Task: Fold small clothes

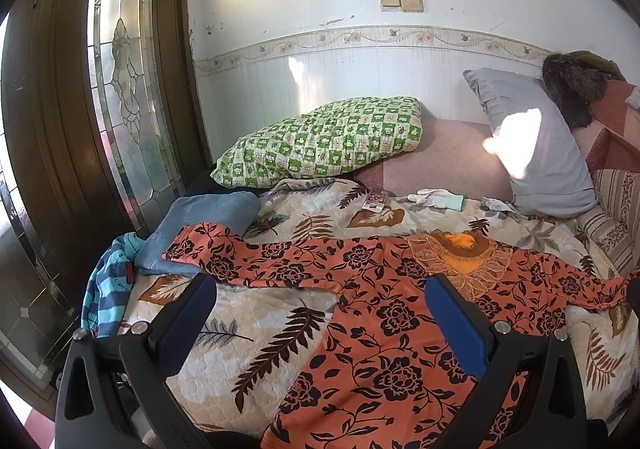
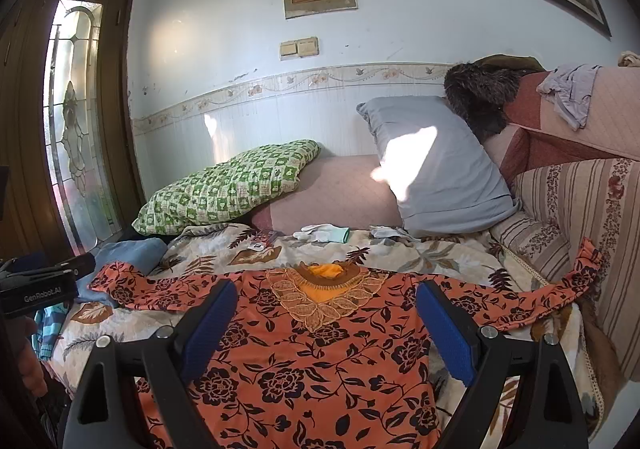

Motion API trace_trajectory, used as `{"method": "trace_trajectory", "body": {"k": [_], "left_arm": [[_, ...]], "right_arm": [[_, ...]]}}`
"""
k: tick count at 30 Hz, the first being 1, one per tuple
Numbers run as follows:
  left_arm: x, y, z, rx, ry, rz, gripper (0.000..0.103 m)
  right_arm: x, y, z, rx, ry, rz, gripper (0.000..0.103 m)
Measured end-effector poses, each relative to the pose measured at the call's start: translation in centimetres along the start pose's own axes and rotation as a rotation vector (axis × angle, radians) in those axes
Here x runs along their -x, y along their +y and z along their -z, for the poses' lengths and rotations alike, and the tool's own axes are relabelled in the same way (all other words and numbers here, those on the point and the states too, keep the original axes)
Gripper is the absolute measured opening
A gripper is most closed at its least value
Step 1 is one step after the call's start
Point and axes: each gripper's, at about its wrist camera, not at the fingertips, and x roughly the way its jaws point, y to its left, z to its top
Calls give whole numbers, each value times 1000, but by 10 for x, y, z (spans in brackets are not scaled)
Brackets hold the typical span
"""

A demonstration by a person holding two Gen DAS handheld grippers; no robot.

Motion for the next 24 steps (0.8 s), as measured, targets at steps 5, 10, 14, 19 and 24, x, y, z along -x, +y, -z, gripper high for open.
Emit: {"method": "trace_trajectory", "body": {"k": [5, 10, 14, 19, 24], "left_arm": [[-2, -1, 1, -9, 5, 5, 103], [-22, -13, 0, -27, 35, 19, 103], [-50, -29, -5, -46, 47, 56, 103], [-106, -49, -16, -6, 98, 113, 103], [-164, -68, -23, 46, 113, 93, 103]], "right_arm": [[-2, -5, 2, -11, 6, -2, 93], [-14, -29, 5, -60, 26, 37, 93], [-25, -63, 7, -69, 29, 126, 93], [-54, -153, 12, -197, 97, 232, 93], [-103, -268, 32, -484, 205, 234, 93]]}}
